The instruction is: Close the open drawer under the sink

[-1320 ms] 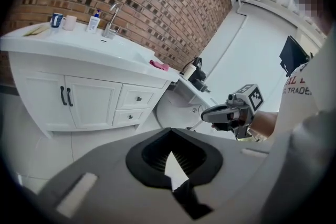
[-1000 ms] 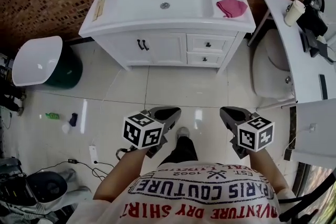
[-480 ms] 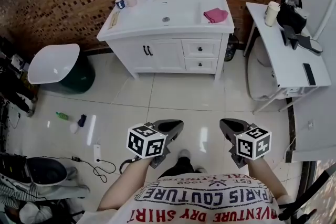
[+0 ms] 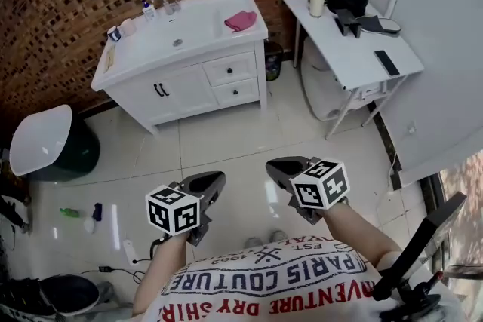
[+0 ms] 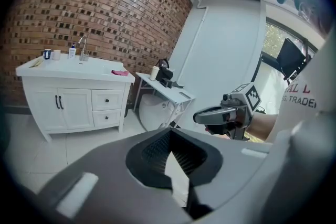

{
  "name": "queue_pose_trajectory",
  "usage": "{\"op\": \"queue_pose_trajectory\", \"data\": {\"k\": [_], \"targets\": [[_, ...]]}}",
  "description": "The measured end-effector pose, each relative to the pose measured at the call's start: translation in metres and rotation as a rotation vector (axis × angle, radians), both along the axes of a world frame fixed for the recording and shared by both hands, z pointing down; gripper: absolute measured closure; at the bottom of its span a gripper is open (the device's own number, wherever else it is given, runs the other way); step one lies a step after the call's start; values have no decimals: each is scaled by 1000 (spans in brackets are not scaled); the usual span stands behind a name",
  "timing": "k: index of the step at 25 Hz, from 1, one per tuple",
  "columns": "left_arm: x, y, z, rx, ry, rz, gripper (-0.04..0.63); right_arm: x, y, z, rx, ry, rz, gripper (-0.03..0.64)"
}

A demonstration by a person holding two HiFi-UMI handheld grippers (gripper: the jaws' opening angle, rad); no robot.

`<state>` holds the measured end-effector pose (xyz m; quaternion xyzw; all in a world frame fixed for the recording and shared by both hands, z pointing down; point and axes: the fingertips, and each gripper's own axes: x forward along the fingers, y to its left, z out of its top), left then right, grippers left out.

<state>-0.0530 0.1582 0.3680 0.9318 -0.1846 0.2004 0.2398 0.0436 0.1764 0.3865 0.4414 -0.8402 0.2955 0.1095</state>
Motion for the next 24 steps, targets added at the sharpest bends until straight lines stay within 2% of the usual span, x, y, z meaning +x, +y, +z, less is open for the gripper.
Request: {"op": "queue_pose_trajectory", "data": {"k": [6, 24], "targets": [[-14, 12, 6, 5, -3, 4, 601, -25, 10, -1, 34, 34, -44, 611], [-43, 16, 8, 8, 15, -5, 601, -63, 10, -4, 26, 21, -79, 611]]}}
